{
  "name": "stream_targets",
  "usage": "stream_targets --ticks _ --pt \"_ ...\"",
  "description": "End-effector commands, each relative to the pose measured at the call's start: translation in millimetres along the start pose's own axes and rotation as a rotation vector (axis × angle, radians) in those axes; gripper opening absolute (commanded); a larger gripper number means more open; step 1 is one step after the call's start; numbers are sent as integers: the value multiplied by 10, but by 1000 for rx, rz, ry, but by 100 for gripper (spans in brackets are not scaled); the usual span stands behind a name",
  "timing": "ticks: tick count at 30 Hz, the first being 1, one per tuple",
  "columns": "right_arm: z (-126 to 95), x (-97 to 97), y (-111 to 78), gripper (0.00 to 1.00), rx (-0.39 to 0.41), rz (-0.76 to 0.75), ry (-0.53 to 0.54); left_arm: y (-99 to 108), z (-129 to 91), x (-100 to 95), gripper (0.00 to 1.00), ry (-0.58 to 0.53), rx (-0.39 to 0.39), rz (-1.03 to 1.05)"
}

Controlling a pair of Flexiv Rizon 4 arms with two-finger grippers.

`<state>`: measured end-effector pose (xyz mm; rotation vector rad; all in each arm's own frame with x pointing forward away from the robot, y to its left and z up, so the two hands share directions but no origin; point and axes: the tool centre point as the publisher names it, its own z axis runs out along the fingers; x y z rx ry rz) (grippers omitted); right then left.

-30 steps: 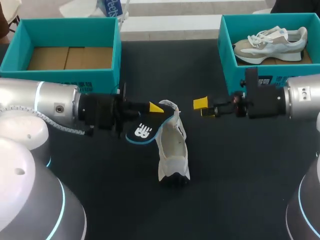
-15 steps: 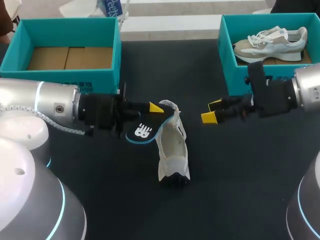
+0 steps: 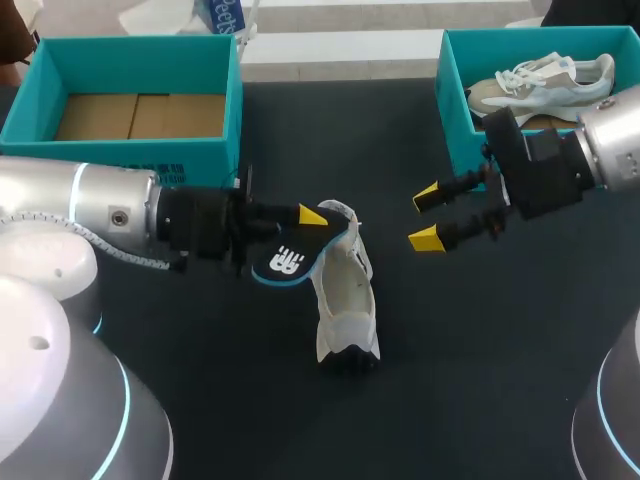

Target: Take the shoe out of the shoebox, open the shoe tongue, remove and reinsert the insole, then place the shoe into the shoebox

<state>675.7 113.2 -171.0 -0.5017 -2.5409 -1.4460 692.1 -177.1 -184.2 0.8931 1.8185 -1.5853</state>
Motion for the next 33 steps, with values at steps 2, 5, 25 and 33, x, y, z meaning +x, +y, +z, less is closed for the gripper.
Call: stream_targets --ticks 2,5,25,33 --pt "37 -78 -56 100 -4 -72 -84 -37 -6 49 0 4 5 -19" --pt "38 -179 -166 100 37 -159 -167 -105 -38 150 0 0 40 -72" --pt "263 -678 -568 100 168 -318 -188 -164 -22 633 0 -89 93 -248" --pt "263 -678 -568 100 168 -318 -188 -126 -19 639 0 -89 93 -247"
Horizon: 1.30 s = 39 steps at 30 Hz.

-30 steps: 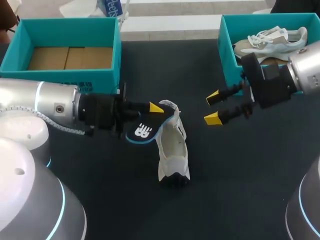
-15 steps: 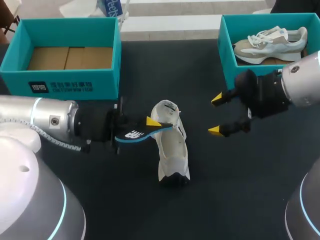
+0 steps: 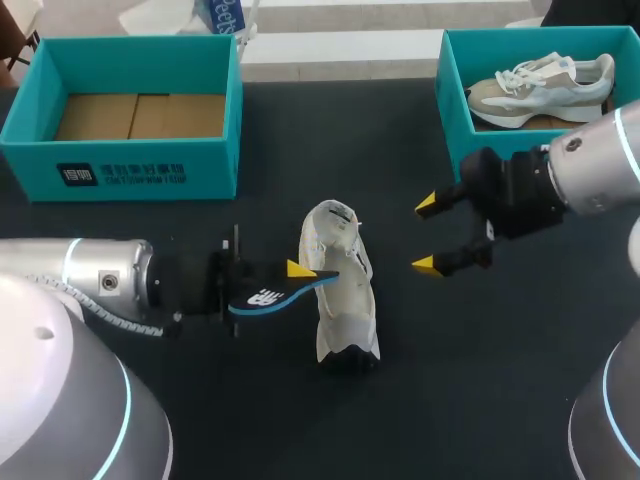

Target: Take the shoe out of the shoebox, open the shoe tongue, remove and reinsert the insole, then place the shoe into the shoebox

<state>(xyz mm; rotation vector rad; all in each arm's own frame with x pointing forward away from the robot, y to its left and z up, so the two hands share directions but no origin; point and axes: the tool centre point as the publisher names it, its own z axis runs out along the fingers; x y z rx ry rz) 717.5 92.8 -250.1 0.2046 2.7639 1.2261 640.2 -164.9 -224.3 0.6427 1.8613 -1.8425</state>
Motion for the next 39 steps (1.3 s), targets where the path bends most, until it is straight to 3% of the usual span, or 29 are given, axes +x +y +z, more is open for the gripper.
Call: stream_targets --ticks 1,13,19,23,27,30,39 --pt "25 1 10 100 3 1 -2 26 37 -12 0 2 1 0" --pt "60 -13 -30 100 8 -30 -4 26 37 -12 0 2 1 0" --pt "106 -59 -124 100 111 -171 -45 26 37 -12 0 2 1 0" --pt "168 -77 -213 100 106 -210 -62 26 37 -12 0 2 1 0" --pt "246 -71 -299 100 96 -218 -50 26 37 -12 0 2 1 0" --pt "291 -39 -361 100 134 -199 -27 26 37 -12 0 2 1 0" --pt "291 -39 -361 100 134 -199 -27 26 37 -12 0 2 1 0"
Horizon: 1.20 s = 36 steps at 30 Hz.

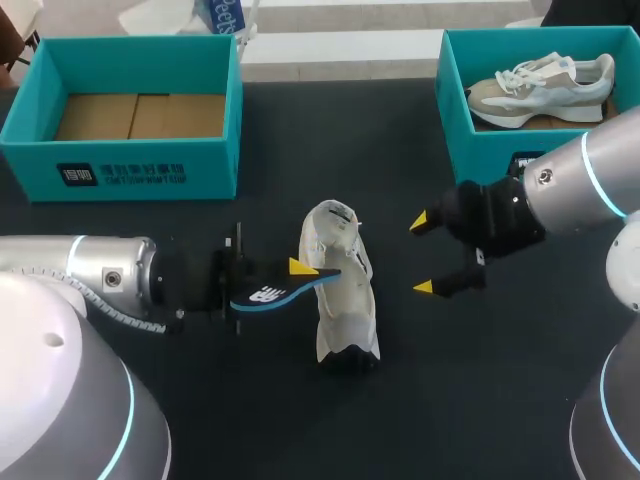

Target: Take the shoe out of the shoebox, open the shoe tongue, remove and reinsert the insole, then place the shoe into the shoebox

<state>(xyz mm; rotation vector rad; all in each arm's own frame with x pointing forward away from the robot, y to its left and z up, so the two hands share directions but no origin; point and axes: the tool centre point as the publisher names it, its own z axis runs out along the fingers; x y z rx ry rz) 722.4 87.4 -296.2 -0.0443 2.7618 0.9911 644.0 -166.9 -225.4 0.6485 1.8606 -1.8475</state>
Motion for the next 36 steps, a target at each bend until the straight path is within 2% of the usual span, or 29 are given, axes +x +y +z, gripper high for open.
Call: stream_targets --ticks 1,5,11,12,20,29,36 --pt "13 -6 14 100 4 1 0 -6 17 13 0 -2 -4 0" --pt "13 -6 14 100 4 1 0 -6 17 13 0 -2 -4 0" --pt "204 -38 -47 100 25 -11 -19 37 50 34 0 18 1 -4" --pt "256 -48 -46 100 4 -16 -14 55 62 47 0 20 1 -2" --pt "451 -70 -59 100 -8 -25 -9 145 105 130 0 18 14 -17" --pt "618 -82 5 100 -29 -44 16 179 136 214 0 21 5 -18" --pt "663 -66 79 100 -13 -62 23 263 105 191 0 22 -4 -27"
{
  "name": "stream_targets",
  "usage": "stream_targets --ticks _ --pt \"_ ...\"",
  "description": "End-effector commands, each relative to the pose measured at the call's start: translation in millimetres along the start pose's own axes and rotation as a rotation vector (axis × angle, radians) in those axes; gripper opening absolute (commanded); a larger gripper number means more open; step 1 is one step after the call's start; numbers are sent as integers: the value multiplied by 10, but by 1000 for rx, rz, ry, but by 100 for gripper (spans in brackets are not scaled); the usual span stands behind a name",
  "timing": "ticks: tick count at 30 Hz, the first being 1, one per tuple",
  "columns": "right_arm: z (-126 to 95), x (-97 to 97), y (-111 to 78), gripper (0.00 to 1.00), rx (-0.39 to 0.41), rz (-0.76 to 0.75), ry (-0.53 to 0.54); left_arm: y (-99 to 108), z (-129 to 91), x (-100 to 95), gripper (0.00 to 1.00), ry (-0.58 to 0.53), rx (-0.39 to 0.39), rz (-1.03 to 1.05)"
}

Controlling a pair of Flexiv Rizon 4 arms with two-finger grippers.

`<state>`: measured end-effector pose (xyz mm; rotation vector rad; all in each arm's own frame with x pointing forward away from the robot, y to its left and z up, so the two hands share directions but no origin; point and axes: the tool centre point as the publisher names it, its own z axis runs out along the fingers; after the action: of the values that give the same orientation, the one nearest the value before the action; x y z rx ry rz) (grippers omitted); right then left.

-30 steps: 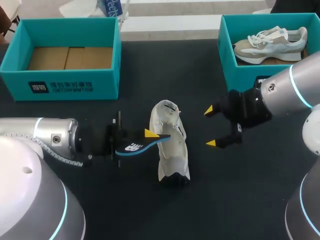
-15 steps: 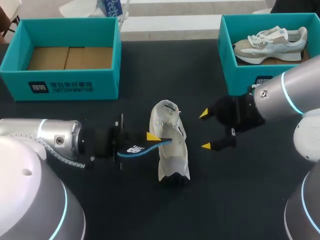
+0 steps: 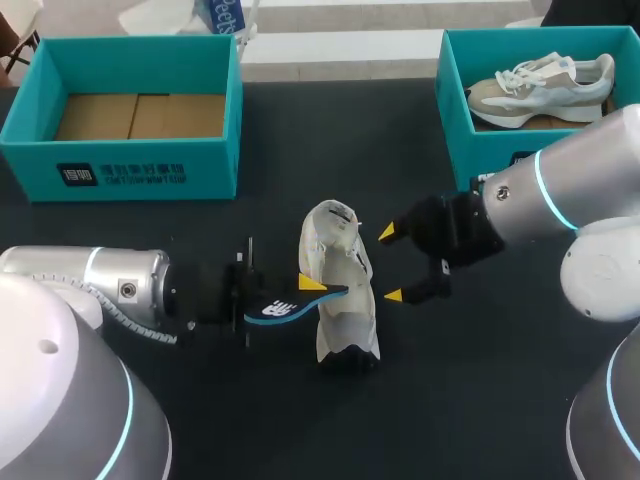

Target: Take the shoe out of the shoebox, open the shoe tongue, remove and reinsert the insole, then place the shoe into the shoebox

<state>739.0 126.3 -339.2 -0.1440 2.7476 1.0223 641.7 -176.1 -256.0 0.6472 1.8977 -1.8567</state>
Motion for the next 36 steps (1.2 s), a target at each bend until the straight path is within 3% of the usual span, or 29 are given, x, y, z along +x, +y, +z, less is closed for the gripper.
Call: stream_targets --ticks 1,11,19,30,36 --pt "67 -5 74 100 17 -13 4 37 9 -14 0 0 3 -2" --pt "46 52 77 100 40 -33 8 56 54 -18 0 -15 13 -2" --pt "46 52 77 100 40 -33 8 49 224 -54 0 -23 30 1" --pt "46 52 77 100 40 -33 8 167 361 52 0 -55 2 -19" --pt "46 52 77 100 40 -33 8 274 416 91 0 -52 29 -17"
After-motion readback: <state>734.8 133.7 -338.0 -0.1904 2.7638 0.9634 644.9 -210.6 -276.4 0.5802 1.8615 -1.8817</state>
